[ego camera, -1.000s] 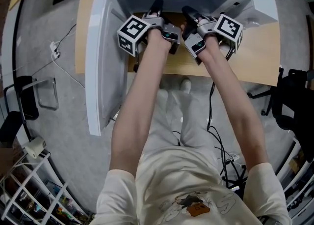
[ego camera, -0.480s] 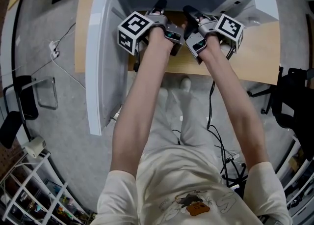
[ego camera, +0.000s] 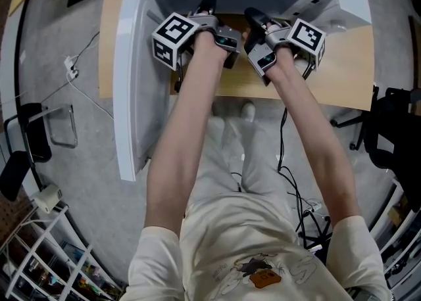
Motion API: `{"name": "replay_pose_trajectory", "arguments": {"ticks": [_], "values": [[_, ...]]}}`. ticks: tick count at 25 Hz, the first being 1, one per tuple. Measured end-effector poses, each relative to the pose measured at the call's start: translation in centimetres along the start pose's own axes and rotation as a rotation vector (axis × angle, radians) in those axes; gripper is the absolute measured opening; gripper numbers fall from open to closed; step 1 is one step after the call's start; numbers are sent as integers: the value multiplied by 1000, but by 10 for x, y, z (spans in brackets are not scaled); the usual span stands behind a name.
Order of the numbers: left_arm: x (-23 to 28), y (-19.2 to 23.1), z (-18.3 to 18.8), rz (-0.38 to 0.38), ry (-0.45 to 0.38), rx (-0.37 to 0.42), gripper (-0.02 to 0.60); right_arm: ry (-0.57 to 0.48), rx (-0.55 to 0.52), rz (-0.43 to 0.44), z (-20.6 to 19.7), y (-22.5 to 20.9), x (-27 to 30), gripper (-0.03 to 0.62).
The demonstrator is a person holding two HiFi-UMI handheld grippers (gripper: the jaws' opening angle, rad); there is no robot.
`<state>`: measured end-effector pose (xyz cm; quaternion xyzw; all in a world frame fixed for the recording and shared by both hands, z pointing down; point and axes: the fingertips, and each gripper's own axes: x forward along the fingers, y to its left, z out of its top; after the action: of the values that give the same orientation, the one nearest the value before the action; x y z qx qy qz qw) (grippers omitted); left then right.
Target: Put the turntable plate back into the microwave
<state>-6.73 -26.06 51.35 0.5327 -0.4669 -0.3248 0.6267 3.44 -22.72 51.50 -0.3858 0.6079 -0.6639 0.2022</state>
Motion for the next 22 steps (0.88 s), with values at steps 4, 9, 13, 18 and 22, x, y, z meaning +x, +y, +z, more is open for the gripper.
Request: {"name": "replay_pose_trajectory", "arguments": {"ticks": [4, 9, 13, 18, 22], "values": [[-4, -2, 2, -1, -7, 7, 86, 7, 9, -2, -2, 2, 0, 69], [-8, 0, 5, -4, -20, 5, 84, 6, 13, -2, -1, 2, 2, 67], [-13, 0, 1, -11, -2, 14, 84, 15, -9, 1, -4, 5, 2, 69], [-25, -7, -11, -3, 32, 142, 50, 25, -108, -4, -10, 14, -10, 41], [-39, -11, -22, 12, 73, 272, -5, 27, -192, -14, -15, 22, -20, 9]]}}
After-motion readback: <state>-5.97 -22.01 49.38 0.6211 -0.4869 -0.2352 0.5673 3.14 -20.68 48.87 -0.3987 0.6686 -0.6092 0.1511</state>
